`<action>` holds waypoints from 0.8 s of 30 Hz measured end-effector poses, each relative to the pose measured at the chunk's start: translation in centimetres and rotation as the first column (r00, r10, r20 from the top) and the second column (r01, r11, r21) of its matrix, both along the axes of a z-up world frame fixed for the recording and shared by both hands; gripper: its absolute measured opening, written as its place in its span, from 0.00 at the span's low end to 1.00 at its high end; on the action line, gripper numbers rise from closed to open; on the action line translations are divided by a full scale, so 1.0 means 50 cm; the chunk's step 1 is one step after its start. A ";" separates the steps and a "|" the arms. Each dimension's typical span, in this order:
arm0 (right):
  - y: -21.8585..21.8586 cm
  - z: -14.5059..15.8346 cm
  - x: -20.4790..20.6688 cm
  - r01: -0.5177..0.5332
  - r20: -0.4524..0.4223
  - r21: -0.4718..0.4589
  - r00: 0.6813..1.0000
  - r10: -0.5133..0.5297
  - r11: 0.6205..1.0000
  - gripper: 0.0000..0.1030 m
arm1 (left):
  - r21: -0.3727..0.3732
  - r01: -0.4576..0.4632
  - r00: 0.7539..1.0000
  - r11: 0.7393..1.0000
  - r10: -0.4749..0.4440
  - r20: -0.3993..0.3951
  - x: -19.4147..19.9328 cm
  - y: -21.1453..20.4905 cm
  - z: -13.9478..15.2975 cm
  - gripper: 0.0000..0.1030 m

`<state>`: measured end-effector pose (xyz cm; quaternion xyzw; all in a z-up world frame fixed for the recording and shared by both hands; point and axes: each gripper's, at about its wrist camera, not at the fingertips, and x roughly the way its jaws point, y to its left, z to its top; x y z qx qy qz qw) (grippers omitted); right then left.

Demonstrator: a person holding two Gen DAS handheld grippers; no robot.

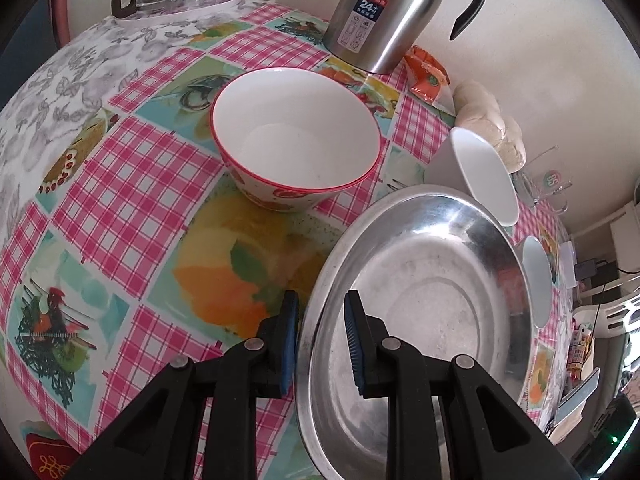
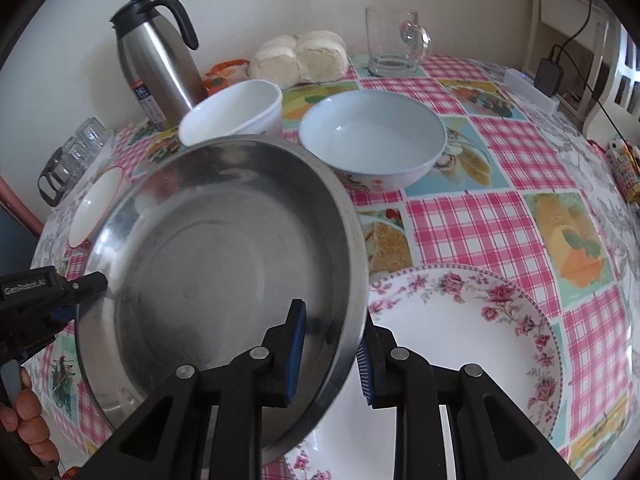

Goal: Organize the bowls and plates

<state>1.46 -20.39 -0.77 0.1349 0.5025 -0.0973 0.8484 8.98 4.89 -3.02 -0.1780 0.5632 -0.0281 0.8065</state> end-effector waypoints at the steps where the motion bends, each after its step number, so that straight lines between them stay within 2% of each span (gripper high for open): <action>1: 0.000 0.000 0.000 -0.001 0.002 0.002 1.000 0.001 1.000 0.26 | 0.005 0.003 1.000 1.000 -0.003 0.003 0.000 -0.002 0.001 0.23; 9: -0.002 0.012 -0.008 0.010 0.015 -0.013 1.000 -0.010 1.000 0.26 | -0.033 -0.035 0.999 0.999 0.034 -0.022 0.003 0.017 -0.010 0.23; 16: 0.019 0.019 -0.007 -0.018 0.023 -0.063 1.000 0.020 0.998 0.27 | -0.040 -0.042 0.999 0.998 0.042 -0.008 0.008 0.024 -0.004 0.23; 24: 0.034 0.019 0.001 -0.033 0.034 -0.070 0.999 0.036 0.997 0.30 | -0.055 -0.042 0.999 0.998 0.042 0.003 0.013 0.029 -0.001 0.23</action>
